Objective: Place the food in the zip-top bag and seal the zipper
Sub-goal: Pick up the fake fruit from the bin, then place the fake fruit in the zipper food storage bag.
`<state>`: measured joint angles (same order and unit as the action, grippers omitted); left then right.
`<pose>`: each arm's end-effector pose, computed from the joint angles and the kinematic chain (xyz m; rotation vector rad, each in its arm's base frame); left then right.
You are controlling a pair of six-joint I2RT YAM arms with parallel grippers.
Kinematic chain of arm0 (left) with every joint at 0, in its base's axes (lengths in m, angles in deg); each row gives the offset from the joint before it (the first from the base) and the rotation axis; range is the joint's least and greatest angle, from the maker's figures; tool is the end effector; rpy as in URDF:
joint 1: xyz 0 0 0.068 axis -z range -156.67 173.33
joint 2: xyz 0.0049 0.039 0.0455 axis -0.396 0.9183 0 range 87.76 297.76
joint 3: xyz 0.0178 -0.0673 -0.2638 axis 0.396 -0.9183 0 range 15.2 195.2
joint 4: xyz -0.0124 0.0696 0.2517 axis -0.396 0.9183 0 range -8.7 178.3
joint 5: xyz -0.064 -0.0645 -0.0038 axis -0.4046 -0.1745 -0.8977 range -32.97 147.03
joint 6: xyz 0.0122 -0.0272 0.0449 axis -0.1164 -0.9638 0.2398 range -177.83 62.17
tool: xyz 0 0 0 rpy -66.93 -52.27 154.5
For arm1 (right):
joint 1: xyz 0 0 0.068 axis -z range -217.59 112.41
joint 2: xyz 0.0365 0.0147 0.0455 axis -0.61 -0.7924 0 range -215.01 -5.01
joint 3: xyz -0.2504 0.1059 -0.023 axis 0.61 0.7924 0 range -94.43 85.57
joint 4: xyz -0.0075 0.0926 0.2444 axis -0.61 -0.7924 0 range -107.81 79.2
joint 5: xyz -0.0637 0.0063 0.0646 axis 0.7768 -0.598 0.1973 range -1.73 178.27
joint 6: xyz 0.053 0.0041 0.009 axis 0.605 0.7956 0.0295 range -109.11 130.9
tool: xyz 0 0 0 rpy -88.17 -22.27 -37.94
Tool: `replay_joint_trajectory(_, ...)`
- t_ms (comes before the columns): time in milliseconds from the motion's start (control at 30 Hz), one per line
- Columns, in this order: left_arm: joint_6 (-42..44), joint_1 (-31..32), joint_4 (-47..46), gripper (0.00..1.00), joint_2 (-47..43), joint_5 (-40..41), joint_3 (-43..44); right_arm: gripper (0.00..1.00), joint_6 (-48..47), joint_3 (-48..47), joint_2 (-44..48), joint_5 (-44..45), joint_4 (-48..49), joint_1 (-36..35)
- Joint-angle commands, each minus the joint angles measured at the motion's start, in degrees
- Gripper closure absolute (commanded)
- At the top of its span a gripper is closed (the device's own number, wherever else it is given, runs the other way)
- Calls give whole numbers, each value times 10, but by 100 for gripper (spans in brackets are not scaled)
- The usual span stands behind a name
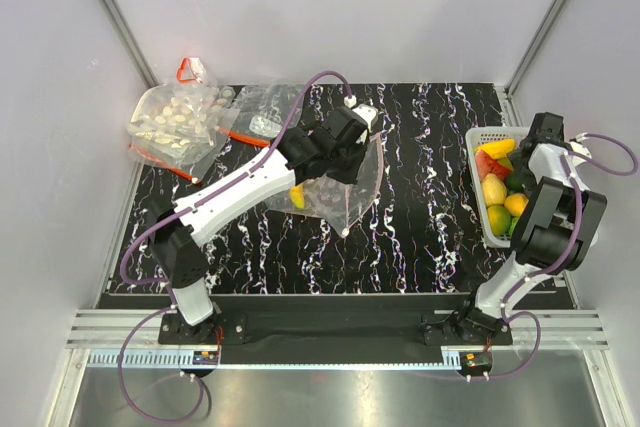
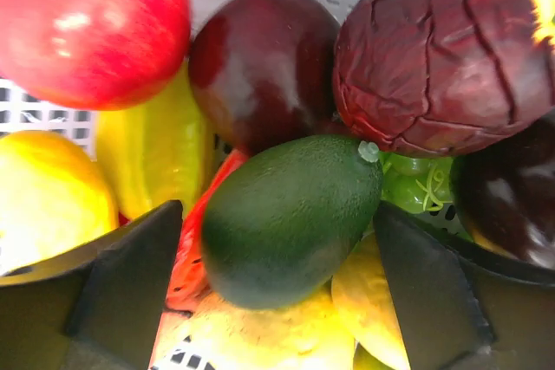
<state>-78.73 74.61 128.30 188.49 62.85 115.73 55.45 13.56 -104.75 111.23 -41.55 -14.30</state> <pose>0.2459 -0.3010 0.3518 0.5927 2.3687 -0.4633 0.3301 -0.1571 0.2217 1.5186 2.0005 -0.3699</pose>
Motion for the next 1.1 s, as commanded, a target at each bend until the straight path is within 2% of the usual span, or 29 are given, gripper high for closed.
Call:
replay_joint_trajectory(0,10,1,-10,100,-4,4,24,11,25,-17,7,14,13,1)
replay_joint_trajectory(133,12,1,-10,100,-6,5,25,37,4,33,75,6,65,1)
replay_joint_trajectory(233,16,1,-3,100,-5,13,30,48,-21,67,138,-17,85,1)
replay_joint_trajectory(400,18,2,5,100,-7,30,32,52,-101,100,244,-83,106,1)
replay_joint_trajectory(500,19,4,5,100,-6,31,33,55,-144,121,300,-184,119,0)
replay_joint_trajectory(533,19,4,4,100,-5,30,34,55,-149,135,314,-265,123,0)
replay_joint_trajectory(567,19,4,5,100,-3,28,39,58,-160,144,326,-307,133,-3)
replay_joint_trajectory(633,19,4,6,100,1,28,44,59,-163,162,358,-370,141,-20)
replay_joint_trajectory(767,22,4,26,100,18,37,76,60,-185,172,401,-383,130,-118)
replay_joint_trajectory(800,22,5,31,100,28,39,82,61,-185,177,421,-382,136,-172)
replay_joint_trajectory(900,23,7,48,100,44,54,104,61,-176,200,462,-382,166,-269)
replay_joint_trajectory(1067,17,7,65,100,61,62,127,62,-176,219,490,-355,202,-373)
